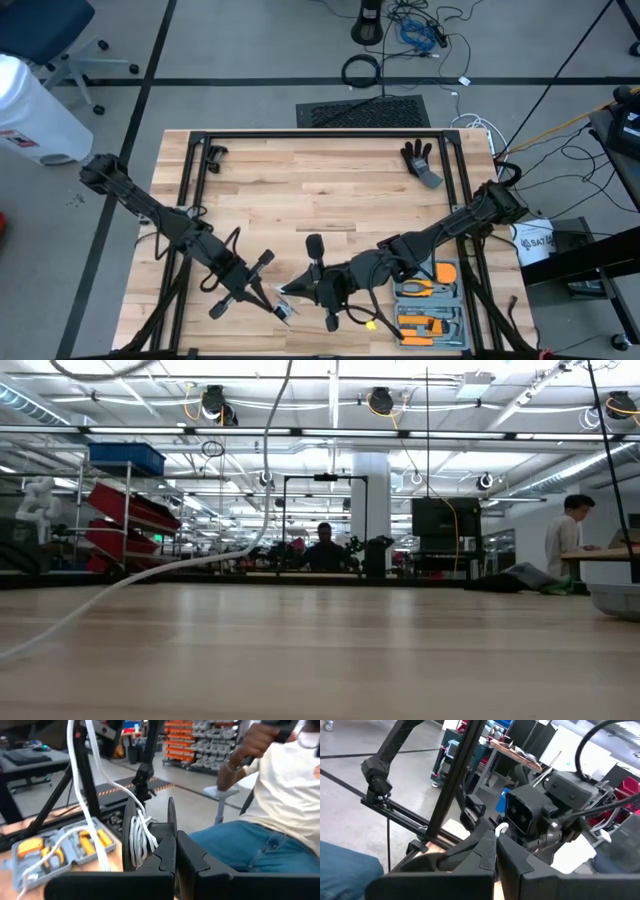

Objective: Coil cords
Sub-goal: Coil the white cable wire onto the spool

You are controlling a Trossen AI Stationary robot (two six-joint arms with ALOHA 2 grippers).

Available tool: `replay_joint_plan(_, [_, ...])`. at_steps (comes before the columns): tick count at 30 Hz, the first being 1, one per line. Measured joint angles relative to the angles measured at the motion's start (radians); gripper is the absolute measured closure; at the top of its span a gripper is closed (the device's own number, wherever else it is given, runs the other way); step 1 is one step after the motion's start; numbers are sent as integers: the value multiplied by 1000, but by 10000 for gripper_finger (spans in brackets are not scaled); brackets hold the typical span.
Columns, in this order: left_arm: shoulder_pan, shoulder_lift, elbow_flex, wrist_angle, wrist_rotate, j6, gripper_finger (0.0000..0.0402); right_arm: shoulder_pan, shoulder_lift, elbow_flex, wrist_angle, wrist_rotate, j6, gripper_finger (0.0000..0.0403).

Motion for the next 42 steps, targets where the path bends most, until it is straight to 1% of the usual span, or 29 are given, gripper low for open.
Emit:
replay_joint_plan(3, [10, 14, 1, 42, 31, 0, 400, -6, 7, 0, -17, -4, 10, 403])
replay_joint_plan(10, [9, 26, 54, 44, 94, 1, 400, -21, 11, 0, -60, -4, 49, 403])
replay_joint_plan(12, [5, 26, 63, 44, 95, 5, 400, -23, 11, 0, -70, -10, 52, 403])
replay_joint_plan(17, [-4, 26, 68, 44, 95, 54, 400, -26, 11, 0, -72, -80, 79, 403])
replay_joint_plan(20, [-4, 26, 68, 46, 96, 63, 400, -26, 11, 0, -82, -86, 86, 403])
replay_joint_plan(23, [0, 26, 68, 48, 122, 70, 400, -26, 11, 0, -86, -85, 99, 403])
replay_joint_plan(26, [1, 26, 68, 50, 139, 81, 400, -26, 11, 0, -86, -62, 114, 403])
replay_joint_plan(30, [3, 26, 75, 50, 164, 81, 400, -26, 11, 0, -84, 42, 143, 403])
replay_joint_plan(34, [3, 26, 75, 44, 173, 82, 400, -26, 11, 0, -27, 96, 162, 403])
replay_joint_plan(37, [4, 26, 75, 41, 173, 82, 400, -22, 11, 0, 25, 101, 159, 403])
replay_joint_plan(42, [4, 26, 75, 44, 173, 85, 400, -10, 11, 0, 42, 54, 157, 403])
